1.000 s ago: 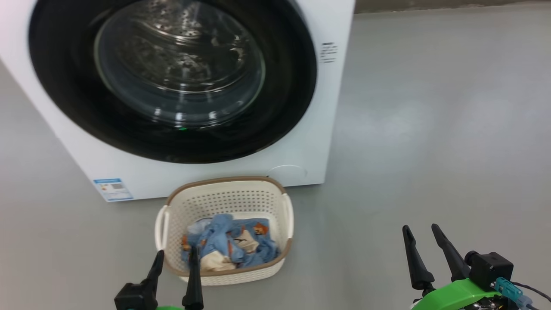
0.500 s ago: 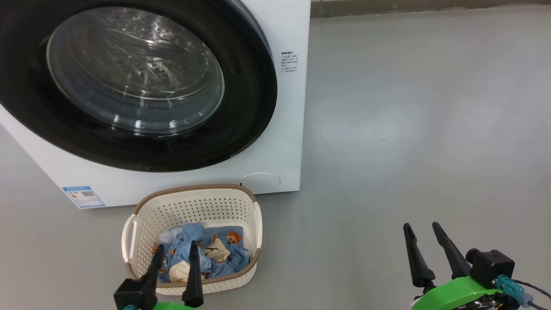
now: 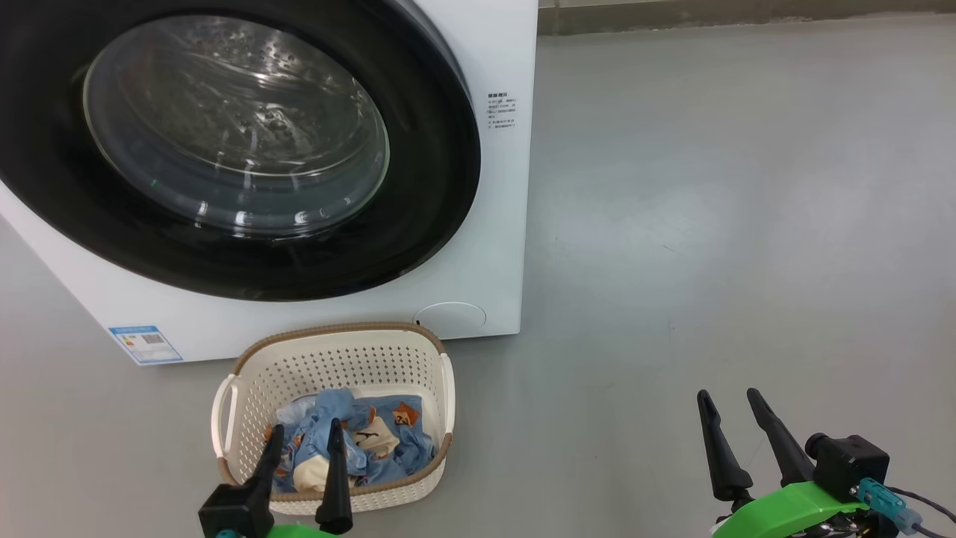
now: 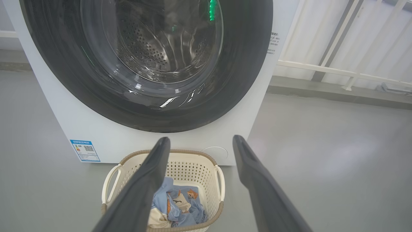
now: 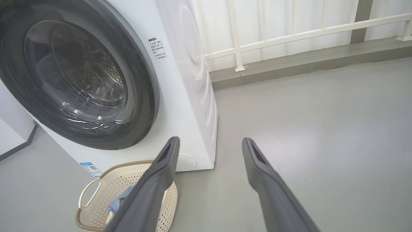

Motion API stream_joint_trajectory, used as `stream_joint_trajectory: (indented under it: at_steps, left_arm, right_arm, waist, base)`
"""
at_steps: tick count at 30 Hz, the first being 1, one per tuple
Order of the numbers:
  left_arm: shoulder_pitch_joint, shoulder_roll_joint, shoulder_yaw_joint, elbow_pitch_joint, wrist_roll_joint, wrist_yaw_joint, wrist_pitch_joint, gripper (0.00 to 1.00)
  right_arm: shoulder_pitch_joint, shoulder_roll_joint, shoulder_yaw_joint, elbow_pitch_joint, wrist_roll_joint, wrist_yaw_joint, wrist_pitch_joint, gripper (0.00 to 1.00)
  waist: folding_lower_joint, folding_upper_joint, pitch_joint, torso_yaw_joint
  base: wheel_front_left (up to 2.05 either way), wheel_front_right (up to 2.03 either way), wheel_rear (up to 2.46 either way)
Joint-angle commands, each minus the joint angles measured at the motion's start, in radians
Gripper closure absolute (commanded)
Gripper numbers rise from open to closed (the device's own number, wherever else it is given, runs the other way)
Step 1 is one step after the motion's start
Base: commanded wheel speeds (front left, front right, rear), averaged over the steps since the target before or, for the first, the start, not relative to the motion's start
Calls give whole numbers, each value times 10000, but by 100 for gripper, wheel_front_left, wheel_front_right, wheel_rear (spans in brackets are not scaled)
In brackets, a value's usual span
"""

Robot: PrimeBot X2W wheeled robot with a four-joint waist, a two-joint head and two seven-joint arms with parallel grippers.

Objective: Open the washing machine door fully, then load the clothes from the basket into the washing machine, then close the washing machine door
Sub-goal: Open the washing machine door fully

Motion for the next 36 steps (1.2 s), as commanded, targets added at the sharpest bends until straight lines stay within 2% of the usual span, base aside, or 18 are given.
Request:
stream_joint_trajectory:
  at_steps: [1,34,35,36]
  left_arm:
    - [-287,83,297,-175,122,42,-65,0]
    - [-221,83,286,-112,129,180,-65,0]
    - [-222,83,283,-113,115,189,-65,0]
    - [-222,83,283,-113,115,189,-65,0]
  right_arm:
    - [-360,-35,279,-201,33,100,-115,0]
    - [-256,-35,282,-401,99,100,-121,0]
    - [-246,-35,307,-361,306,100,-121,59]
    - [-246,-35,307,-361,306,100,-121,59]
  waist:
    - [0,-1,-9,0]
    - [0,-1,-103,78]
    - [0,-1,-92,97]
    - [0,-1,-92,97]
  base:
    - [0,0,0]
    - [0,0,0]
    - [0,0,0]
    - [0,0,0]
